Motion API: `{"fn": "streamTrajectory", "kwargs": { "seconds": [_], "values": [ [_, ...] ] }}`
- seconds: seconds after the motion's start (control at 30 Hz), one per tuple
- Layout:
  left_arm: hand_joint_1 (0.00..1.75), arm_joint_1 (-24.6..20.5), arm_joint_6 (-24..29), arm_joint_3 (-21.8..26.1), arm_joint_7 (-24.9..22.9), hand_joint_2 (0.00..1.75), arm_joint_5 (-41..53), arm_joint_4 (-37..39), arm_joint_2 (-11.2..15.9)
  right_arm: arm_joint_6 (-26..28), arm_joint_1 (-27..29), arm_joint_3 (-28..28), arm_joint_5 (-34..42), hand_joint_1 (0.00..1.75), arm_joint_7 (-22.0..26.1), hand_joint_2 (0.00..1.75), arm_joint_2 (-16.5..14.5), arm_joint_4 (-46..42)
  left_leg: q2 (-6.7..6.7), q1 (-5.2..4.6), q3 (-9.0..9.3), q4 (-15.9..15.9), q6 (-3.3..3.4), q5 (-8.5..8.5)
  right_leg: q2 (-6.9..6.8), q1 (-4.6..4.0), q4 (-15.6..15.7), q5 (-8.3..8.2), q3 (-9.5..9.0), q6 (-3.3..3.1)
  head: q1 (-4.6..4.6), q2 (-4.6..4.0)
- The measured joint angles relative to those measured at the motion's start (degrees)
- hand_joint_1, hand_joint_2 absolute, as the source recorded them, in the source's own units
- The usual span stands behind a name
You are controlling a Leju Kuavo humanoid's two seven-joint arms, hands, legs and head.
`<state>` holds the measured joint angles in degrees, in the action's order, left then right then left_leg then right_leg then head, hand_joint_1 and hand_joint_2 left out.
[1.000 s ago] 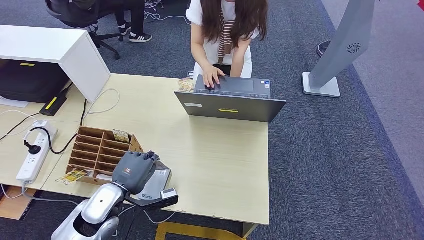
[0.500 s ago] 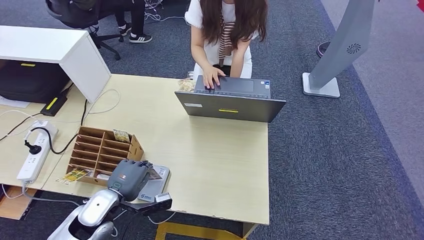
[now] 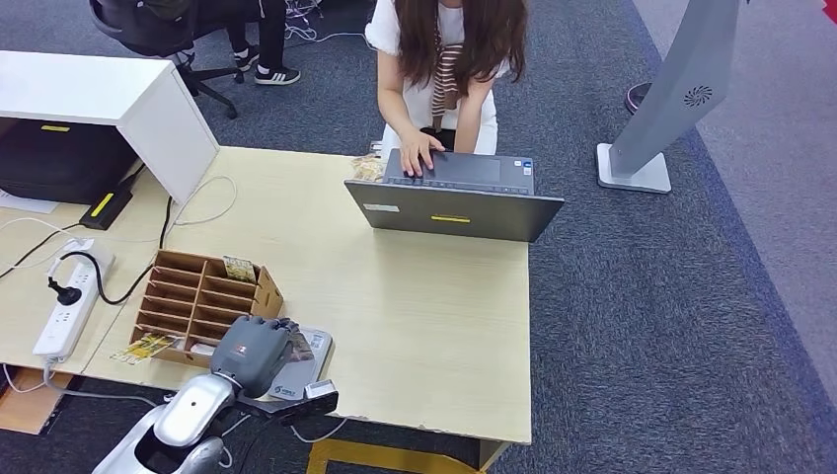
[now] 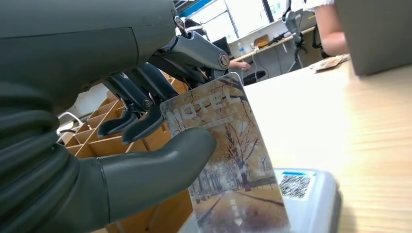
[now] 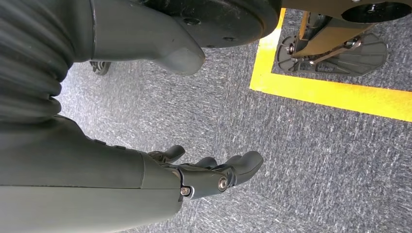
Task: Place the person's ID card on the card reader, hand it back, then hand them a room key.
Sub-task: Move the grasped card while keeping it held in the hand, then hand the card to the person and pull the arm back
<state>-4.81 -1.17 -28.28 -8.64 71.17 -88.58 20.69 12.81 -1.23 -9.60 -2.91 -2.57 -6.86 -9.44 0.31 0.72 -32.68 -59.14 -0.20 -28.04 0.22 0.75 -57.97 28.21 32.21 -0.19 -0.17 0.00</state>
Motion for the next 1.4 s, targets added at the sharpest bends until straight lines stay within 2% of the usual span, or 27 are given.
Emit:
{"fn": "streamTrajectory", "kwargs": {
  "seconds": [0.13,0.2,0.37,0.43,0.5,0.6,0.7,1.07,1.2,1.4],
  "values": [
    [1.75,0.0,0.0,0.4,-0.3,1.75,-0.2,0.6,0.2,-0.1,0.0,0.0,0.0,0.0,0.1,1.75,0.0,0.0,-0.01,0.0,0.01,0.0,0.0,0.0,-0.01,0.0,0.0,0.0,0.0,0.0,0.0,0.0],
    [1.75,-0.1,2.1,0.5,-0.3,1.75,0.8,0.8,0.1,-0.1,0.0,0.0,-0.1,0.0,0.1,1.75,0.0,0.0,-0.01,0.0,0.01,0.0,0.01,0.01,-0.01,0.0,0.0,0.0,0.01,0.0,0.0,0.0],
    [1.75,-2.4,16.7,1.4,-0.9,1.75,8.5,0.8,-2.5,-0.1,0.0,0.0,-1.0,0.0,0.3,1.75,0.0,0.0,-0.06,0.0,-0.06,0.0,0.04,0.08,-0.04,0.0,0.0,-0.03,0.04,0.04,0.01,0.0],
    [1.75,-4.7,21.9,2.2,-0.6,1.75,11.2,0.3,-3.3,-0.2,0.0,0.0,-1.8,0.0,0.5,1.75,0.0,0.0,-0.07,0.0,-0.07,0.0,0.03,0.11,-0.05,0.0,0.0,-0.06,0.05,0.04,0.01,0.0],
    [1.75,-8.3,24.7,3.9,1.1,1.75,12.2,0.2,-3.2,-0.6,0.0,0.0,-2.5,0.0,0.7,1.75,0.0,0.0,-0.07,0.01,-0.08,0.0,0.01,0.13,-0.05,-0.01,0.0,-0.09,0.06,0.05,0.01,0.0],
    [1.75,-14.4,25.5,7.2,4.2,1.75,12.1,1.2,-2.2,-1.1,0.0,0.0,-3.0,0.0,1.0,1.75,0.1,0.0,-0.06,0.04,-0.08,0.0,-0.05,0.16,-0.03,-0.03,0.0,-0.15,0.06,0.05,0.0,0.0],
    [1.75,-17.8,26.0,9.4,5.6,1.75,12.1,2.4,-1.6,-1.4,0.0,0.0,-3.0,0.0,1.1,1.75,0.1,0.0,-0.02,0.06,-0.06,0.0,-0.07,0.17,0.02,-0.05,0.0,-0.15,0.07,0.03,0.01,0.0],
    [1.75,-21.1,26.2,12.5,6.2,1.75,12.6,5.8,0.4,-1.6,0.0,0.0,-3.0,0.0,1.2,1.75,0.1,0.1,-0.01,0.07,-0.13,0.0,-0.07,0.17,0.04,-0.06,0.0,-0.15,0.13,0.04,0.02,-0.01],
    [1.75,-22.8,23.9,13.3,5.3,1.75,14.6,9.2,1.8,-2.0,0.0,0.0,-3.0,0.0,1.5,1.75,0.1,0.1,0.0,0.07,-0.12,0.0,-0.07,0.18,0.06,-0.06,0.0,-0.15,0.16,0.03,0.01,0.0],
    [1.75,-27.8,20.1,13.6,4.3,1.75,15.2,17.1,4.1,-2.5,0.0,0.0,-3.0,0.0,1.4,1.75,0.2,0.1,0.02,0.09,-0.12,0.0,-0.09,0.22,0.08,-0.08,0.0,-0.19,0.17,-0.03,0.01,0.0]
  ]
}}
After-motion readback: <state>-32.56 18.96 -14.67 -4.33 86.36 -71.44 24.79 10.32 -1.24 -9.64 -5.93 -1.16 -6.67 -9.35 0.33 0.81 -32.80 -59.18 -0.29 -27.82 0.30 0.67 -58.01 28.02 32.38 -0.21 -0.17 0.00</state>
